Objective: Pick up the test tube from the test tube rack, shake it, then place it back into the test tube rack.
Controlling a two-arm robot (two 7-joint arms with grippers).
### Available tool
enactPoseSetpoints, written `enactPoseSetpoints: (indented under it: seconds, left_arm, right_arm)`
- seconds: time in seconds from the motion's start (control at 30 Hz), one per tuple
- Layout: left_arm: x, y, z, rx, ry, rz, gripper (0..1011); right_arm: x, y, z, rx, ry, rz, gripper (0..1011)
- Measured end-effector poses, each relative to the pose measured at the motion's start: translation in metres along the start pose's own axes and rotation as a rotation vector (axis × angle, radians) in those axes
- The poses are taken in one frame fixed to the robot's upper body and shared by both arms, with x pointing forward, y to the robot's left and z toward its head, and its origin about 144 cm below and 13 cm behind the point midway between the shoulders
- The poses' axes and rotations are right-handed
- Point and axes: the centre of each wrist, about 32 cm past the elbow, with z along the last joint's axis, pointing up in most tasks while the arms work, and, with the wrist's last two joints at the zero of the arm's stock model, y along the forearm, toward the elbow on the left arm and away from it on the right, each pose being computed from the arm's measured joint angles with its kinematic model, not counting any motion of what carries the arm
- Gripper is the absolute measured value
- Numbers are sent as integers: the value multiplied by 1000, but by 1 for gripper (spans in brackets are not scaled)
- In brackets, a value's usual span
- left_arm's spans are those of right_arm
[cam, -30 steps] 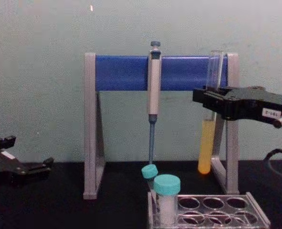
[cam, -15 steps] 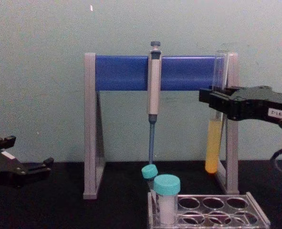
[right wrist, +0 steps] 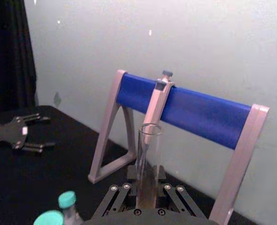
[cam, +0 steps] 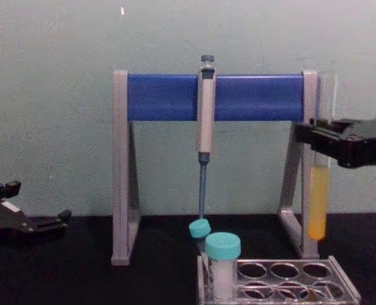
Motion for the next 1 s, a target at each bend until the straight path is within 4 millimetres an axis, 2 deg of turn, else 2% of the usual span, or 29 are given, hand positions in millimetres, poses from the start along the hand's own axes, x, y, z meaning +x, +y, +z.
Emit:
enactPoseSetpoints:
  seconds: [0.27, 0.43, 0.83, 1.0]
  left_arm:
    - [0, 0, 0, 0, 0, 0, 1009]
    - [0, 0, 0, 0, 0, 0, 1010]
    - [0, 0, 0, 0, 0, 0, 1010]
    - [0, 0, 0, 0, 0, 0, 1010]
  right_arm:
    - [-10, -15, 7, -19, 33, 74, 233]
    - [-15, -13, 7, -12, 59, 121, 233]
    - [-13, 23, -1, 66, 90, 132, 232]
    - [-9, 29, -4, 66, 84, 107, 232]
